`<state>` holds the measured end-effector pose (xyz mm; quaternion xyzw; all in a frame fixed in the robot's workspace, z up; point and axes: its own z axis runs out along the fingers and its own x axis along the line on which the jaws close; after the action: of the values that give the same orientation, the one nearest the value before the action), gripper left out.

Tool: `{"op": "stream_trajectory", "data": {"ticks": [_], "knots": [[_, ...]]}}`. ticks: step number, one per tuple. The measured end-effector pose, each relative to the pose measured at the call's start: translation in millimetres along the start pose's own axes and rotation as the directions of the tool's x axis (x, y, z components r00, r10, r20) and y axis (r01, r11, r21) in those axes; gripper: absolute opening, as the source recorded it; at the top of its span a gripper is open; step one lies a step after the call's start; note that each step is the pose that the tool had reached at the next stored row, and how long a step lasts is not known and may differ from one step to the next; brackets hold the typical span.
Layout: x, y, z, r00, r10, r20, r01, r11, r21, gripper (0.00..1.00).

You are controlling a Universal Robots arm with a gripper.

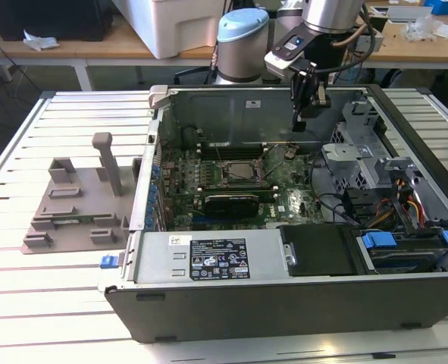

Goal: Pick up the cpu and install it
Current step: 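Close the cpu cover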

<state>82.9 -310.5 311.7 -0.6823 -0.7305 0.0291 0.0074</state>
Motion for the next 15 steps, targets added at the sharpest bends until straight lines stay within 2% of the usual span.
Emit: {"op": "stream_trajectory", "data": {"ticks": [10,15], "knots": [[-0.3,15.0,-0.2,1.0,0.0,-0.0003,0.0,1.0,0.0003,0.11],[0.4,20.1,6.7,1.0,0.0,-0.0002,0.0,1.0,0.0017,0.11]]}}
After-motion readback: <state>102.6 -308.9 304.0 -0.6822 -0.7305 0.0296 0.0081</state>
